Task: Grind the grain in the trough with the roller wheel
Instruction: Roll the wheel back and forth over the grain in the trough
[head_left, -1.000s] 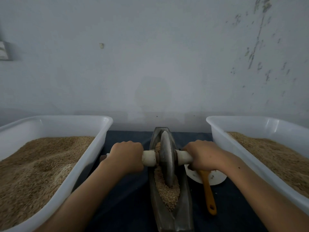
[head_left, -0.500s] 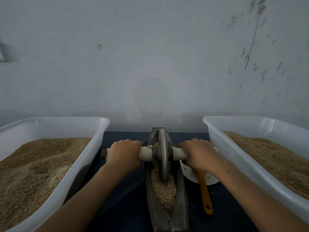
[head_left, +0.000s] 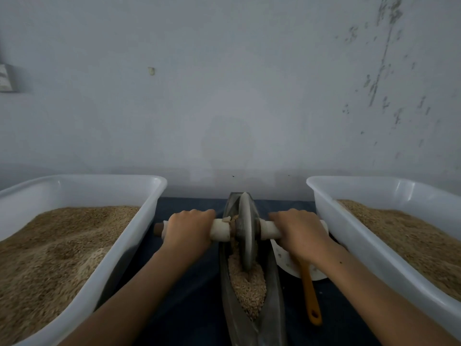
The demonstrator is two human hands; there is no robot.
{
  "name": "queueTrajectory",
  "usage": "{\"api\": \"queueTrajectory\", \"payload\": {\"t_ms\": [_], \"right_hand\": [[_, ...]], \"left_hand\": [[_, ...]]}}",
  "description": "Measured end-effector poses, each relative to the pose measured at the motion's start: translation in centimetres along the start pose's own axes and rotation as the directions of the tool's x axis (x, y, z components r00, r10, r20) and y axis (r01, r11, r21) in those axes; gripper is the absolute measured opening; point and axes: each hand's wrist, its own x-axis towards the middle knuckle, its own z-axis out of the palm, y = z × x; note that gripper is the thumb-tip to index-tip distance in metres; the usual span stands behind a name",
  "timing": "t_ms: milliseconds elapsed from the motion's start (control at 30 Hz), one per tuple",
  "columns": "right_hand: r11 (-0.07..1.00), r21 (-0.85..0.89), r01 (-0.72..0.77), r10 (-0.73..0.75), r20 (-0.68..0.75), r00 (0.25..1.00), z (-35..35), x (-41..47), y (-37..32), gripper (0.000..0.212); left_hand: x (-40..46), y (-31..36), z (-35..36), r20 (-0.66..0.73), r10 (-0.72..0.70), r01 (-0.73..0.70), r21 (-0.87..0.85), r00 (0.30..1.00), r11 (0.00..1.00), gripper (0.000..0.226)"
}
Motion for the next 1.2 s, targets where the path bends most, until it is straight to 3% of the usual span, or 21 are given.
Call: {"api": "queueTrajectory", "payload": {"t_ms": [67,167,333,467,600,667,733,867,933,1100,1200], "right_hand": [[1.0,-0.002,0.0,0.0,-0.048,0.999,0.4,0.0,0.0,0.009],[1.0,0.0,0.009,-0.009,-0.006,1.0,0.3,0.0,0.2,0.009],[0.999,0.005,0.041,-0.041,0.242,0.969,-1.0,0.1,0.4,0.025],[0.998,0.004,0.064,-0.062,0.322,0.945,-1.4,0.2,0.5,0.027],[0.998,0.012,0.054,-0.055,0.259,0.964,-1.0,0.2,0.4,0.02],[0.999,-0.006,0.042,-0.041,0.152,0.987,-0.6,0.2,0.3,0.009],[1.0,-0.005,0.021,-0.021,0.048,0.999,-0.2,0.1,0.2,0.013],[1.0,0.023,0.016,-0.016,0.005,1.0,0.2,0.1,0.3,0.011],[0.999,0.016,0.032,-0.032,0.041,0.999,0.1,0.2,0.4,0.007],[0.998,0.014,0.061,-0.062,0.263,0.963,-1.1,0.3,0.6,0.026],[0.997,0.013,0.076,-0.077,0.297,0.952,-1.2,0.3,0.7,0.027]], "left_hand": [[-0.1,0.0,0.1,-0.039,0.001,-0.001,-0.004,0.999,1.0,0.023],[-0.2,0.0,-0.1,-0.021,0.003,-0.003,0.005,1.0,1.0,0.022],[0.1,-0.1,-0.9,0.169,0.037,-0.044,0.037,0.985,0.998,0.027],[0.1,-0.4,-1.3,0.293,0.048,-0.052,0.008,0.955,0.999,0.032],[0.1,0.0,-1.0,0.216,0.008,-0.017,0.04,0.976,0.999,0.029],[-0.1,0.3,-0.8,0.128,-0.017,0.012,0.04,0.992,0.999,0.022],[-0.2,0.5,-0.7,0.037,-0.026,0.024,0.032,0.999,0.999,0.019],[-0.4,0.6,-0.6,-0.016,-0.021,0.022,0.037,1.0,0.999,0.021],[-0.2,0.5,-0.7,0.037,-0.015,0.014,0.046,0.999,0.999,0.022],[0.0,0.0,-1.4,0.252,0.015,-0.024,0.031,0.968,0.999,0.03],[0.0,-0.2,-1.3,0.287,0.019,-0.026,0.02,0.958,0.999,0.03]]}}
